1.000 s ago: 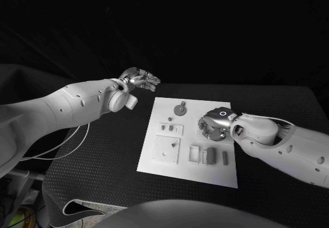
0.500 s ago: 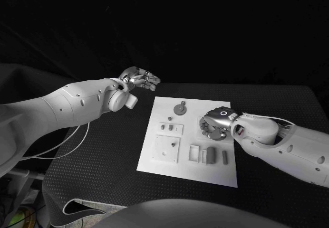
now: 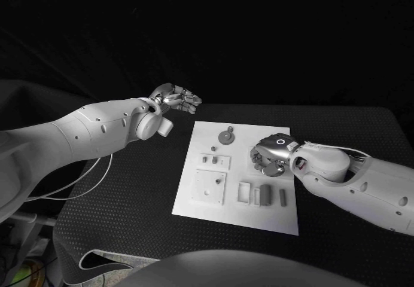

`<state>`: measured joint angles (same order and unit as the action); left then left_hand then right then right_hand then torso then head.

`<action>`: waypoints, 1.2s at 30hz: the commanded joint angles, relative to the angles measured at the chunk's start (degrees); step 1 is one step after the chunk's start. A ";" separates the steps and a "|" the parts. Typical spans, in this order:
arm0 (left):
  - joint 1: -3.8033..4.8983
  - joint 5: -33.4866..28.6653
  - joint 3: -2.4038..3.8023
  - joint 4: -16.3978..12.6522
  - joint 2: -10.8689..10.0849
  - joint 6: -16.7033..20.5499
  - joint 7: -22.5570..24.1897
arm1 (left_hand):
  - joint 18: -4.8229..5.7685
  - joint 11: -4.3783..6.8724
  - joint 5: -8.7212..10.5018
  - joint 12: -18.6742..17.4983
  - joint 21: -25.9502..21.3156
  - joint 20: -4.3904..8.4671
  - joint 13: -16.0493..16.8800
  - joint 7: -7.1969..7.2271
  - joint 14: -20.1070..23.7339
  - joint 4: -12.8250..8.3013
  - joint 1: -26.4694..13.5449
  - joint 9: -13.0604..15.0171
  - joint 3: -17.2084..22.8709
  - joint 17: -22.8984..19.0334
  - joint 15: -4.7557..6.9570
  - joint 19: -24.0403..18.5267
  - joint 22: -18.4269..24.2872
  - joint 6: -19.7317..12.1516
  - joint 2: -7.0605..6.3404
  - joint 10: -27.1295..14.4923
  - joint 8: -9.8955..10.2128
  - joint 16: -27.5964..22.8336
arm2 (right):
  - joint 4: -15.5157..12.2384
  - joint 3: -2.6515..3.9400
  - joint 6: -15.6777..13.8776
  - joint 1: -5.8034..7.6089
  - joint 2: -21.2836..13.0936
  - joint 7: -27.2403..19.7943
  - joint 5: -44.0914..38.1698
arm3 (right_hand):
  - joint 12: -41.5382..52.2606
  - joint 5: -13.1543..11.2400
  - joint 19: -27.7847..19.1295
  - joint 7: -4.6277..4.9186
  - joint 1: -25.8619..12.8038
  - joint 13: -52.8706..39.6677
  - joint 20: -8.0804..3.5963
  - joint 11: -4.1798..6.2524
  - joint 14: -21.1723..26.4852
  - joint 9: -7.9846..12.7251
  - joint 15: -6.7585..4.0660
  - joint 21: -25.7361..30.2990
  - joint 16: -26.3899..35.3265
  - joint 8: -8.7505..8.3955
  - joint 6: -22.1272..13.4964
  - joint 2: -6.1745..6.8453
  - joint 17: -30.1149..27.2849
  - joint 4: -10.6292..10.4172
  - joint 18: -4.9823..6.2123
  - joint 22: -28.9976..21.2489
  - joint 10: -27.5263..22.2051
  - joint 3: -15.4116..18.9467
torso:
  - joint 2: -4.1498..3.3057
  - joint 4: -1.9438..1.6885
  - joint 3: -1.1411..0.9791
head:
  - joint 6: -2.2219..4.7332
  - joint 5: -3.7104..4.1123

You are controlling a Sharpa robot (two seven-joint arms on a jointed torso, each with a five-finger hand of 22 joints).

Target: Assemble the parts on the task board

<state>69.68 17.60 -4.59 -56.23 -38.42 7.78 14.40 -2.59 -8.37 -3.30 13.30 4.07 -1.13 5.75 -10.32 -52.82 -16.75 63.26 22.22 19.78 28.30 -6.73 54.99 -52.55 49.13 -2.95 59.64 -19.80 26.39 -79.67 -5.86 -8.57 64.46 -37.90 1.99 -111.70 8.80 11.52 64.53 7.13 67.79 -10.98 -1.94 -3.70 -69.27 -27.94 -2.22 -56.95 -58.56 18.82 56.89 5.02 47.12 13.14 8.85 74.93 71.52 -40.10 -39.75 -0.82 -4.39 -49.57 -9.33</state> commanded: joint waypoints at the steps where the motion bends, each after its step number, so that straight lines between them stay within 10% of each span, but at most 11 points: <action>1: 0.07 0.09 0.03 -0.02 0.13 -0.63 0.45 | -1.17 -0.09 0.15 -0.19 0.13 -0.04 -0.07 0.04 -0.30 0.10 -0.13 -0.06 -0.28 0.07 -0.11 0.14 0.10 -0.39 0.26 0.27 0.19 -0.32 | -0.40 -0.01 -1.33 -0.09 -0.02 0.04 -1.01 | 0.25 0.32 0.60 -0.02 0.54 -0.39 -0.20 -0.28 -0.50 -0.20 -0.05 -0.43 -0.34 0.38 0.64 -1.30 0.12 0.05 6.15 1.17 1.45 -0.48 | 0.01 0.01 -0.01 | -0.04 0.03; 14: 0.07 0.09 0.03 0.04 0.08 -0.68 0.24 | -1.17 -0.09 0.15 -0.19 0.12 -0.03 -0.13 0.03 -0.31 0.07 -0.14 -0.07 -0.28 0.15 -0.11 0.13 0.12 -0.40 0.29 0.26 0.20 -0.39 | -3.00 0.14 -1.79 -0.06 -1.72 0.56 2.11 | 0.27 0.29 0.95 -0.26 0.29 -0.77 -0.50 0.01 -1.00 -0.27 -0.34 -0.98 -0.51 0.58 1.26 -1.07 0.23 0.17 6.15 1.18 2.21 -0.81 | -0.01 0.00 0.07 | 0.01 -0.01; 26: 0.07 0.09 0.02 -0.05 -0.16 -0.66 0.05 | -1.17 -0.10 0.15 -0.18 0.12 -0.03 -0.19 0.03 -0.31 0.07 -0.15 -0.08 -0.28 0.22 -0.11 0.12 0.13 -0.41 0.27 0.25 0.21 -0.45 | -6.85 2.35 -1.11 1.09 -3.64 1.03 7.20 | 0.25 0.29 0.99 -0.31 0.19 -0.87 -0.56 0.07 -1.06 -0.28 -0.40 -1.11 -0.55 0.61 1.39 -1.02 0.28 0.20 6.15 1.18 2.37 -0.88 | -0.02 0.05 0.05 | 0.19 -0.13; 36: 0.07 0.09 0.02 -0.26 -0.26 -0.51 0.02 | -1.17 -0.10 0.15 -0.18 0.12 -0.02 -0.23 0.03 -0.32 0.06 -0.12 -0.09 -0.27 0.28 -0.11 0.12 0.14 -0.42 0.26 0.24 0.21 -0.49 | -10.01 2.56 -1.86 1.21 -2.29 1.18 5.63 | 0.22 0.29 0.97 -0.33 0.15 -0.93 -0.59 0.11 -1.02 -0.29 -0.44 -1.17 -0.54 0.61 1.45 -0.99 0.30 0.25 6.15 1.18 2.46 -0.94 | -0.02 0.02 -0.01 | 0.26 -0.50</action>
<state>69.68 17.61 -4.60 -56.33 -38.68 7.72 14.15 -2.58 -8.37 -3.30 13.30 4.07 -1.13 5.59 -10.32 -52.82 -16.75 63.26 22.18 19.78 28.50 -6.73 54.99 -52.51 49.13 -2.95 59.64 -19.80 26.16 -89.03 -3.33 -10.13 65.68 -40.59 3.09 -105.43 8.79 11.76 65.36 6.72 67.59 -11.00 -2.15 -3.63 -70.23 -28.25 -2.37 -57.81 -58.76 19.03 57.85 4.82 47.37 13.38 8.29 74.92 72.84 -40.64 -39.77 -0.78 -4.33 -49.27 -9.63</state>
